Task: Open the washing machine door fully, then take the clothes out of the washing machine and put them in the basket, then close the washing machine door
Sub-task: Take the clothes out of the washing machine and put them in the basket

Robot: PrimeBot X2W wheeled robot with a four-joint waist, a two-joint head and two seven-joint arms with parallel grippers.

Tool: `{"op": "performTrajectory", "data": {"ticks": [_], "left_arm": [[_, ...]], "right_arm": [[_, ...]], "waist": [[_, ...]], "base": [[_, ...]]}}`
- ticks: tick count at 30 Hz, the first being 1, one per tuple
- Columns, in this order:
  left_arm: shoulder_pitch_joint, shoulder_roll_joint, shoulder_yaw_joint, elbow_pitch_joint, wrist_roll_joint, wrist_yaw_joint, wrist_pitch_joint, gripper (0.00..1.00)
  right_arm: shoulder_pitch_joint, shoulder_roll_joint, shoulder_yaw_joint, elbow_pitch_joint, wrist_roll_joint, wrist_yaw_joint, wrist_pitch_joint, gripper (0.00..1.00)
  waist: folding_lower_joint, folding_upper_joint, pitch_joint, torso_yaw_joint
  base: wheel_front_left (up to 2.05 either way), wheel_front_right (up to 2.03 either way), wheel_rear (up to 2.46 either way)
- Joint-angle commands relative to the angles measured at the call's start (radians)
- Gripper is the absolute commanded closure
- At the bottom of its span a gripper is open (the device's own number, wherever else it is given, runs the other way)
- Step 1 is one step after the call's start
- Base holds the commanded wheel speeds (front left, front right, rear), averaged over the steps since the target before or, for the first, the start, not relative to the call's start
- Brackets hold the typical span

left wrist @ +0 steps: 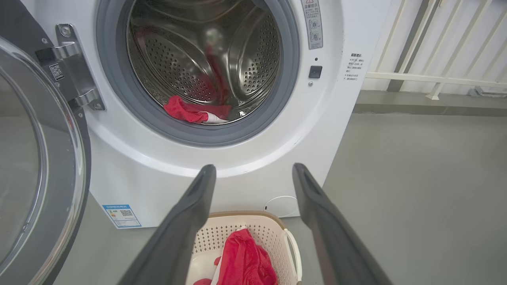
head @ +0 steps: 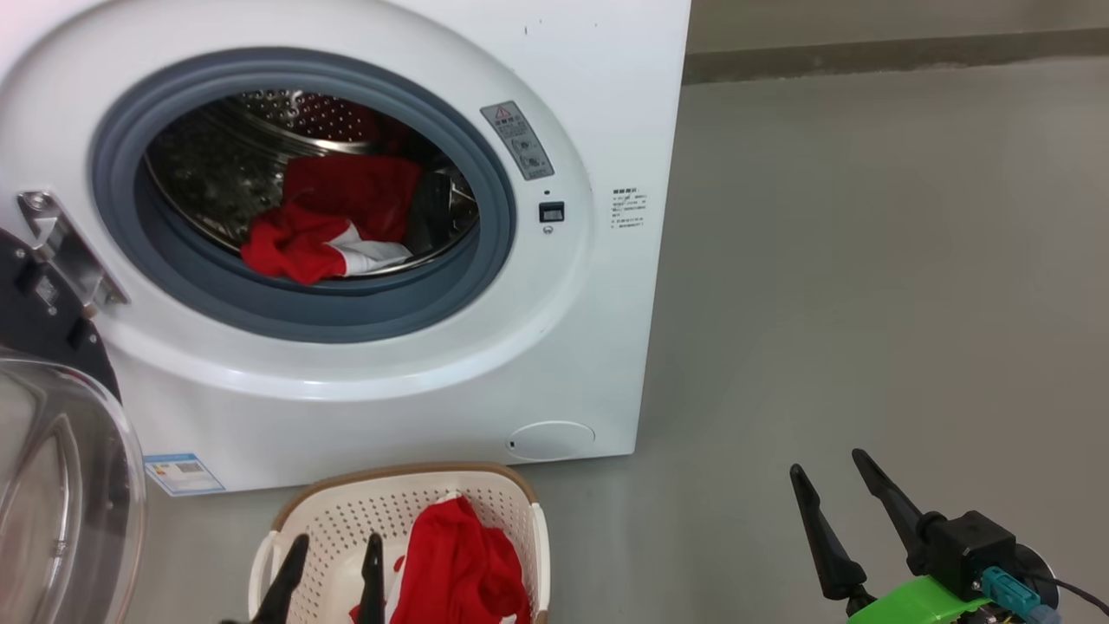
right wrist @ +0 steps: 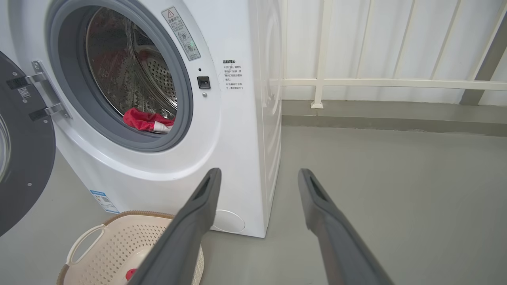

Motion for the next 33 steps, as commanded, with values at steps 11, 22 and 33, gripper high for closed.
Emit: {"op": "performTrajectory", "data": {"ticks": [11,22,33], "left_arm": [[-0.312,0.039,0.035,0.206,-0.038,-0.057,-0.003,0.0],[-0.661,0.093,0.043,0.517,-0.045,-0.111,0.001,0.0],[-0.999,0.25,0.05,0.76,-0.015,-0.16,0.059,0.0]], "right_arm": [[-0.091,-0.008,0.044,-0.071,-0.019,0.005,0.008,0.0],[-0.184,-0.008,0.084,-0.068,0.007,0.005,-0.031,0.0],[-0.289,-0.008,0.142,-0.017,0.062,0.005,-0.083,0.0]], "waist": [[0.0,0.0,0.157,-0.073],[0.0,0.0,0.344,-0.149],[0.0,0.0,0.494,-0.233]], "base": [[0.0,0.0,0.0],[0.0,0.0,0.0],[0.0,0.0,0.0]]}}
